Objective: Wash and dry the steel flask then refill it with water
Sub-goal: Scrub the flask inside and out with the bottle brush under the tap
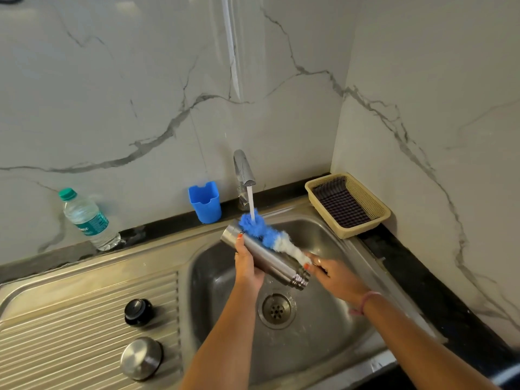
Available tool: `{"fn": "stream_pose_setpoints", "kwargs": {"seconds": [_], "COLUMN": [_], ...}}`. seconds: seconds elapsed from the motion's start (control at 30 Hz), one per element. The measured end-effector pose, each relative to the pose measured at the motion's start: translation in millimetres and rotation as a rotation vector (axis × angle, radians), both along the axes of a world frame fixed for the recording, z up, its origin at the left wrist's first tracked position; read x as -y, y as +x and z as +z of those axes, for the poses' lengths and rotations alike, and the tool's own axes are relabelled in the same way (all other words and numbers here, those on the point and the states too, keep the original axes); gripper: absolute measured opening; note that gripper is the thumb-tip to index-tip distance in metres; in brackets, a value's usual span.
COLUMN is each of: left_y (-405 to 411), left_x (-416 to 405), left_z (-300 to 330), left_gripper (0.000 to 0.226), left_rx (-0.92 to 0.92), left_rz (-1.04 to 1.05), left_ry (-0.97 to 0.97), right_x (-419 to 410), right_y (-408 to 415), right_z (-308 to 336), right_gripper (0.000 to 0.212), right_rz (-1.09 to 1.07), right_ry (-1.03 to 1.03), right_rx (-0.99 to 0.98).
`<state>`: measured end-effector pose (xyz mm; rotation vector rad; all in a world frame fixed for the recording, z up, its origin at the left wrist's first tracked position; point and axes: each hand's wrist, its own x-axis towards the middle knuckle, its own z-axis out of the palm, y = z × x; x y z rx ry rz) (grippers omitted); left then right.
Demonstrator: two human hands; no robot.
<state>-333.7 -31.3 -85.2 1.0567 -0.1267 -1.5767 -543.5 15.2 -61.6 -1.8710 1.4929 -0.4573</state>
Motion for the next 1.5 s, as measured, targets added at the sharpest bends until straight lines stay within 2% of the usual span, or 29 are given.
{"fn": "stream_pose_setpoints", "kwargs": {"seconds": [0.17,0.3,0.4,0.5,0.67,0.87,0.97,1.1,1.23,1.37,1.5], "left_y": [13.9,1.7,-7.5,-4.2,9.7,-4.1,-6.9,5.4,11.9,1.7,-5.2], "left_x": [-1.4,-6.0,-4.6,-2.8,-1.7,-5.0,-3.6,1.0,2.1,2.7,10.3], "left_z": [0.0,6.9,10.1,10.1,13.6,18.2,21.2,18.2,16.7,20.0,19.4], "left_gripper": [0.077,0.08,0.076,0.072,0.08,0.077,0.075,0.08,0.081,0.076,0.078], "left_rx": [-0.023,-0.037,-0.054,-0.05,-0.06,-0.035,-0.044,-0.053,0.039,-0.008,-0.055], "left_rz": [0.048,-0.03,-0.046,-0.038,0.013,-0.064,-0.04,-0.021,-0.076,-0.116,-0.077], "left_ry": [0.075,0.003,-0.014,-0.033,0.043,0.019,0.016,0.001,-0.011,0.014,0.021], "right_x": [-29.6,-7.9,12.9,6.8,-33.0,-4.9,4.9,-17.4,-22.3,1.2,14.0], "right_y": [-36.9,-9.0,15.7,10.3,-34.6,7.1,17.2,-12.2,-25.9,4.7,14.7], "right_z": [-11.9,3.8,16.7,20.3,-2.7,19.8,23.6,8.7,1.5,25.6,32.2], "right_gripper": [0.028,0.032,0.022,0.037,0.046,0.035,0.038,0.04,0.042,0.041,0.04], "right_rz": [-0.055,-0.035,-0.037,-0.064,-0.114,-0.072,-0.084,-0.073,-0.106,-0.095,-0.021], "right_ry": [0.119,0.012,-0.018,0.004,0.138,0.002,0.012,0.055,0.102,-0.004,-0.045], "right_rx": [0.0,0.002,-0.003,-0.003,-0.027,0.022,0.03,-0.015,-0.093,-0.018,-0.096]}}
